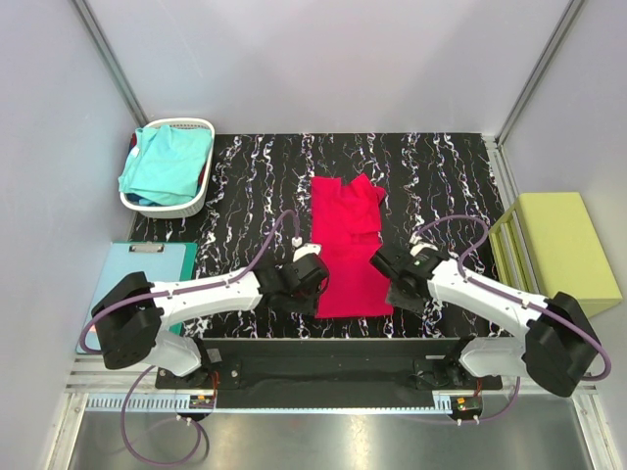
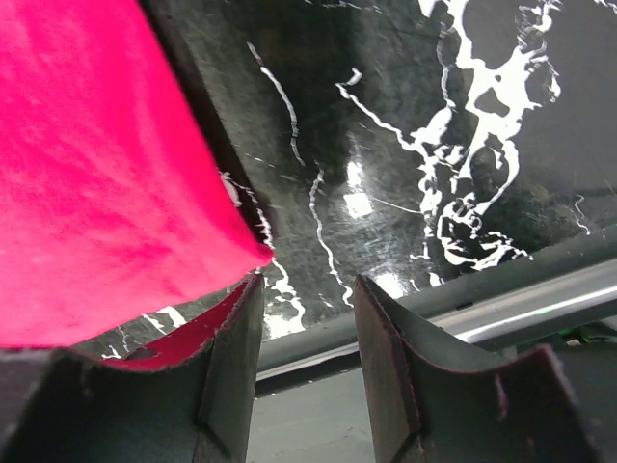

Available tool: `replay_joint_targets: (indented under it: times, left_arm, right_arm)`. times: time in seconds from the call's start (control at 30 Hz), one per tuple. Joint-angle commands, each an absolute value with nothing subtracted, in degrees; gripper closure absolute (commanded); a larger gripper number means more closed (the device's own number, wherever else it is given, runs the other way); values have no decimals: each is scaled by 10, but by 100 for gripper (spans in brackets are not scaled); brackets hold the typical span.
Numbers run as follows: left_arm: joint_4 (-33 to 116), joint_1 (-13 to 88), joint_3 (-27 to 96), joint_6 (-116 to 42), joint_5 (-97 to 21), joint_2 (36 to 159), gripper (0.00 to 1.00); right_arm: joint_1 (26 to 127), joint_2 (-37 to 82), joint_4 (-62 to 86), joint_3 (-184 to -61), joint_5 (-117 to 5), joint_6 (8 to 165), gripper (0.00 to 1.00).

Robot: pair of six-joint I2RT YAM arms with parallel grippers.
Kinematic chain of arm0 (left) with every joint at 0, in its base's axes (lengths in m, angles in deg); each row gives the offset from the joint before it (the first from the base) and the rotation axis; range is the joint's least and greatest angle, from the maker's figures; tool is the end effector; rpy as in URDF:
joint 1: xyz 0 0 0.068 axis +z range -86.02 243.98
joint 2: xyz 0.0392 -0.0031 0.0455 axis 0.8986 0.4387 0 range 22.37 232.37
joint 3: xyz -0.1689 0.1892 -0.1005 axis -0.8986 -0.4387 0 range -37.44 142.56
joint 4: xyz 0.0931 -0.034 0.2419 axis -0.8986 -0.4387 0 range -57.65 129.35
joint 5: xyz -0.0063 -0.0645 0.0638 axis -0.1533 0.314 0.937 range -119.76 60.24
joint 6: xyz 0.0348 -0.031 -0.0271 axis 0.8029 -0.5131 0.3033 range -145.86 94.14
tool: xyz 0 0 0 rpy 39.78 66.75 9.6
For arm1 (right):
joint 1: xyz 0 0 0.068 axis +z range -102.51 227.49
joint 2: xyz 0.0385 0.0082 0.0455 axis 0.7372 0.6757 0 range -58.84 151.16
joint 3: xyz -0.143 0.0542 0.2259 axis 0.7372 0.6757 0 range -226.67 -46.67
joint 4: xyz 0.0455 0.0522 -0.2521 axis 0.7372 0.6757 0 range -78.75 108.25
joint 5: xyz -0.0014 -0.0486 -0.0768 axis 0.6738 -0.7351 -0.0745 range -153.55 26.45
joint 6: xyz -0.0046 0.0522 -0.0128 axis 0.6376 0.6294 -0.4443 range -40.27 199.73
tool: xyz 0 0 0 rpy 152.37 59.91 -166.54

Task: Fold and stack the t-shirts
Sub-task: Grab one side of the 2/3 rectangular tshirt with both arms

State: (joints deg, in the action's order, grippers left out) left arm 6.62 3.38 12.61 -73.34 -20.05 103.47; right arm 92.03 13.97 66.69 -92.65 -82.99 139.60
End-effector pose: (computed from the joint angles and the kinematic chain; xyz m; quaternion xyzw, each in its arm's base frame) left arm 0.1368 -0.2307 0.2014 0.0918 0.9663 -0.1345 0.1994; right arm 0.1523 0.1333 0.2020 0.1424 0.9731 -0.0508 0.1739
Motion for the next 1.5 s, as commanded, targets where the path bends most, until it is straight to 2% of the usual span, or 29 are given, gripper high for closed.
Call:
replay_joint_targets:
  times: [0.0, 0.4, 1.13, 1.47]
  left_arm:
    - [117, 25, 120, -745, -190, 1018, 59]
    - [118, 11, 120, -756, -180, 1035, 54]
    - [122, -8, 115, -776, -182, 1079, 54]
    - [120, -9, 121, -776, -185, 1090, 56]
  right_arm:
    - [924, 106, 662, -914, -838, 1421, 49]
    - [938, 156, 626, -915, -822, 1405, 46]
    - [956, 232, 575, -889, -811, 1390, 43]
    - [968, 271, 619, -932, -832, 1395, 48]
